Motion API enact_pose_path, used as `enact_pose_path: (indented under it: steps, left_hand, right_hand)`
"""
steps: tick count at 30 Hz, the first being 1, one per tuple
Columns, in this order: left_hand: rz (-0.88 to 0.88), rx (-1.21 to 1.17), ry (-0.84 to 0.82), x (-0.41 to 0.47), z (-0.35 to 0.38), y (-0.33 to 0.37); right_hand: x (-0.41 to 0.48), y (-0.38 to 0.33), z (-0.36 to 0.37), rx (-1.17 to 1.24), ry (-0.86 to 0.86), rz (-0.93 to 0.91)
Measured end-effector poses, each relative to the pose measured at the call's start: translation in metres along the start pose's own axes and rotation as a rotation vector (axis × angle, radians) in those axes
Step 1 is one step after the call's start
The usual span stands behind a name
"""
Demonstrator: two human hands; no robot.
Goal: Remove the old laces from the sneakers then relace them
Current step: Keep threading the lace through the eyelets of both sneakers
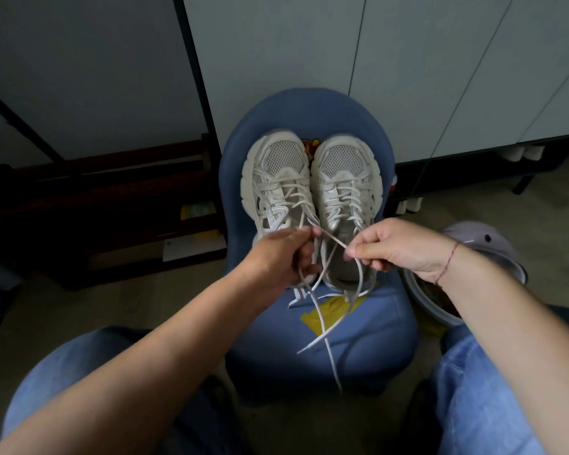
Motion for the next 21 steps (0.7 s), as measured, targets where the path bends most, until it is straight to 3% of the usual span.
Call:
enact_pose_path:
  steps: [4, 7, 10, 13, 16, 21]
  left_hand:
    - [0.320, 0.152, 0.096, -0.004, -0.028, 0.040]
    - [0.418, 0.270, 0.183, -0.001, -0.048, 0.055]
    - [0.480, 0.405, 0.111, -0.004, -0.045, 0.057]
    - [0.523, 0.494, -0.009, -0.011, -0.033, 0.051]
    - [0.518, 0.487, -0.029, -0.014, -0.030, 0.050]
    - [0.539, 0.549, 0.093, -0.008, -0.047, 0.060]
  right_hand:
    - [0.004, 0.001, 0.004, -0.194, 0.040, -0.085]
    - [0.005, -0.010, 0.005, -0.352, 0.168, -0.173]
    - [-0.005, -0.051, 0.004, -0.194, 0.437, -0.476]
    - [-0.014, -0.076, 0.027, -0.043, 0.267, -0.692]
    - [-0.010, -0.072, 0.045, -0.049, 0.173, -0.666]
    - [0.012, -0.061, 0.017, 0.072, 0.374, -0.576]
Point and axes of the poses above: each hand's wrist, its own x-axis towards the middle knuckle, its own z-axis out of the palm, y = z × x, the point moved 6 cm from there along x, towards the middle knuckle, and after that the axes turned 14 degrees about y, right-handed, at the moved point
